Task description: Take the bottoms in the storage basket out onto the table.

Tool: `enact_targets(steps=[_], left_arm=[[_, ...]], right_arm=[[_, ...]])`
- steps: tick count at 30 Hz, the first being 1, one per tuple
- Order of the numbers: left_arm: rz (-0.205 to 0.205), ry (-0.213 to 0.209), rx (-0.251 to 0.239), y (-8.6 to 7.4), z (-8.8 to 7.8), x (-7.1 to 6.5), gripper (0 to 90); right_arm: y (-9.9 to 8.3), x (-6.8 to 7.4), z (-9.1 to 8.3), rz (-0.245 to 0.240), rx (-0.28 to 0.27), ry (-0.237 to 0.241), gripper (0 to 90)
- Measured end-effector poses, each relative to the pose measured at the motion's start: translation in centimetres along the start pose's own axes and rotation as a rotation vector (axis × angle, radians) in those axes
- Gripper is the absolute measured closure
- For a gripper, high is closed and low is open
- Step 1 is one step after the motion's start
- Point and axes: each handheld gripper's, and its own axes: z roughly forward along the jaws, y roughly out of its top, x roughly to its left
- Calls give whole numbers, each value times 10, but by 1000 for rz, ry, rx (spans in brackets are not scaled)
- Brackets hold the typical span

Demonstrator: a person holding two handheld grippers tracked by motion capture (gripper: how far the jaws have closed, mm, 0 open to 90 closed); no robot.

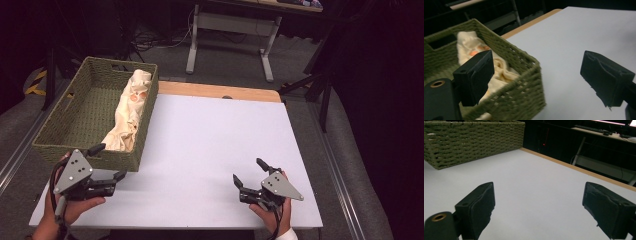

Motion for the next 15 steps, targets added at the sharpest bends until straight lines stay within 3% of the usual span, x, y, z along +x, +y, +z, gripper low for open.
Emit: enact_targets(steps=[1,2,3,5,8,9,11,12,13,14,15], left_arm=[[0,0,0,0,0,0,129],[28,19,28,7,1,5,129],[28,20,22,18,2,16,136],[17,13,19,24,3,23,138],[7,7,47,41,14,43,135],[-31,-11,89,51,28,58,132],[-65,-30,113,57,42,71,132],[-65,-30,113,57,42,71,138],[-87,-27,134,61,52,81,143],[-85,-13,142,64,60,87,149],[-135,-29,170,66,77,102,153]], right_arm=[[0,0,0,0,0,0,113],[0,0,1,-1,5,-8,115],[-1,-1,3,-5,19,-37,122],[-2,-1,3,-3,23,-40,123],[-3,-4,3,8,29,-45,121],[-3,-4,3,8,31,-43,121],[-4,-5,4,12,35,-42,120],[-4,-5,4,12,35,-42,120],[-4,-5,5,10,38,-37,119],[-4,-5,5,7,40,-35,119],[-4,-5,5,4,42,-33,118]])
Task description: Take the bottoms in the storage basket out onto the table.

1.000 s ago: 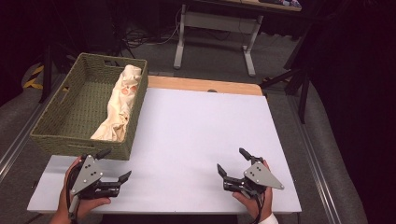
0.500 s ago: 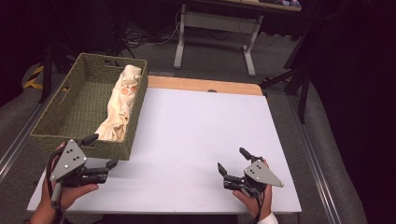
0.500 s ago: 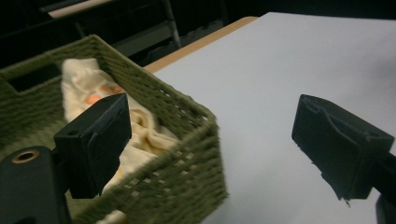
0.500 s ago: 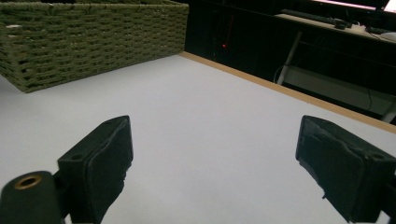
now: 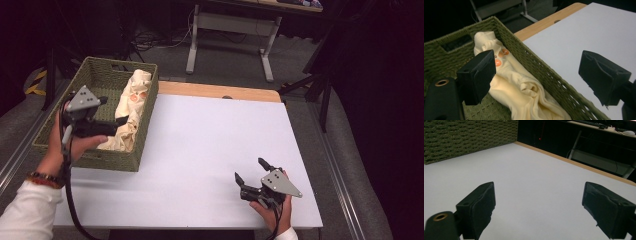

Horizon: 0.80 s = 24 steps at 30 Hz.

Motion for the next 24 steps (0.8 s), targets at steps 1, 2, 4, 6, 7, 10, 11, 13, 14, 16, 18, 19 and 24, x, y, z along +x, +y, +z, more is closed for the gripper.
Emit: enact_targets(steps=[1,2,4,6,7,10,11,13,14,16,18,19,24], left_arm=[[-15,-5,34,3,10,6,150],[-18,1,65,4,19,12,141],[-44,-5,86,3,28,20,143],[-123,-7,146,-2,51,39,146],[-156,-13,158,-4,57,43,149],[-208,0,226,-10,72,52,145],[-215,12,265,-13,82,55,146],[-247,22,317,-18,93,57,151],[-247,22,317,-18,93,57,151],[-273,-6,366,-23,104,57,151],[-280,-1,437,-24,113,57,150],[-280,-1,437,-24,113,57,149],[-302,-12,525,-26,128,57,148]], right_arm=[[0,0,0,-4,3,0,117],[0,0,0,-8,7,0,114],[0,0,0,-13,13,-4,112],[-1,-2,0,-17,21,-3,110],[-1,-3,0,-17,22,-3,110],[-1,-4,0,-18,28,-2,110],[-2,-4,1,-22,36,4,109],[-2,-3,3,-34,50,0,110],[-2,-3,3,-34,50,0,110],[-3,-4,6,-27,60,9,110],[-4,-3,7,-36,69,17,110],[-4,-3,7,-36,69,17,110],[-7,-1,13,-47,111,27,112]])
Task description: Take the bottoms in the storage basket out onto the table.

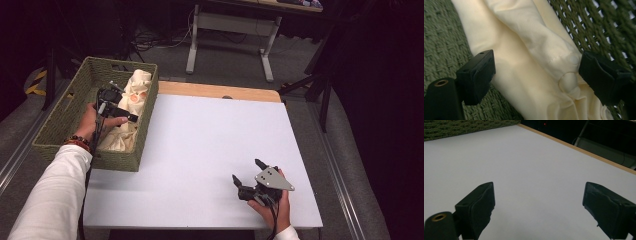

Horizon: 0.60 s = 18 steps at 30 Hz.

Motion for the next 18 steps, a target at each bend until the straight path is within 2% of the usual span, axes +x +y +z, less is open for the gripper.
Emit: enact_targets(steps=[1,2,3,4,5,6,7,8,12,13,17,18], left_arm=[[12,17,20,2,2,0,142],[10,6,26,3,4,0,140],[11,10,57,5,9,0,156],[11,10,57,5,9,0,161],[26,10,96,5,15,-2,161],[34,-16,120,5,19,-3,180],[44,-41,168,4,25,-5,228],[92,-15,241,3,31,-9,250],[90,-16,247,2,31,-8,307],[107,-4,255,3,30,-8,307],[136,36,255,3,26,-7,543],[131,32,246,3,24,-5,613]], right_arm=[[0,2,2,-7,6,7,112],[0,4,2,-19,10,9,112],[0,6,3,-45,17,12,113],[0,7,4,-52,23,15,114],[0,7,4,-52,23,15,114],[-1,8,5,-63,32,17,114],[-1,9,6,-69,38,19,115],[-2,9,8,-79,50,23,115],[-3,10,10,-80,54,29,115],[-3,11,10,-81,55,28,115],[-3,14,10,-96,60,34,119],[-3,14,11,-98,62,37,120]])
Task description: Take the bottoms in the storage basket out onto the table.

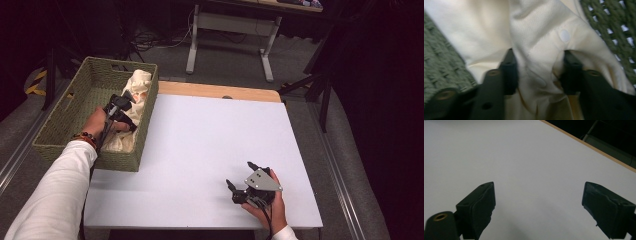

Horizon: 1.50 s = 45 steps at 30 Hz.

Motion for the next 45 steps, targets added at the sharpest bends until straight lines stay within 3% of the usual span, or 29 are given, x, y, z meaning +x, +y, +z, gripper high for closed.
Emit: enact_targets(steps=[1,5,7,8,12,14,18,24,26,28,29,33,38,39,40,43,45], left_arm=[[-6,-9,-8,-1,0,1,694],[12,-2,-14,-1,-2,1,755],[17,17,-81,-1,-10,1,778],[17,17,-81,-1,-10,1,782],[-31,39,-259,-8,-31,1,789],[-27,41,-278,-8,-34,1,790],[-5,62,-377,-12,-51,-7,793],[3,72,-443,-16,-62,-10,794],[-4,77,-499,-19,-70,-12,795],[16,86,-536,-20,-76,-14,795],[13,97,-582,-21,-84,-18,796],[25,113,-637,-23,-96,-23,796],[39,107,-731,-26,-115,-28,797],[39,107,-773,-27,-123,-30,797],[39,107,-773,-27,-123,-30,797],[51,78,-844,-29,-135,-32,797],[57,87,-871,-29,-140,-35,797]], right_arm=[[0,1,1,-7,3,5,121],[0,2,2,-11,7,11,121],[0,3,2,-18,9,11,122],[0,3,2,-18,9,11,122],[-1,0,0,-3,0,9,124],[-1,0,0,-4,0,9,124],[-1,0,-1,-2,-2,4,123],[0,1,-2,2,-8,4,125],[-1,0,-2,8,-12,0,125],[-1,-1,-2,9,-13,0,125],[0,-1,-3,12,-18,-4,124],[0,-2,-4,16,-20,-5,125],[0,-4,-6,22,-33,-22,124],[0,-5,-6,29,-34,-26,125],[0,-6,-6,33,-36,-28,125],[-1,-8,-6,44,-39,-33,127],[-2,-9,-6,56,-41,-33,127]])
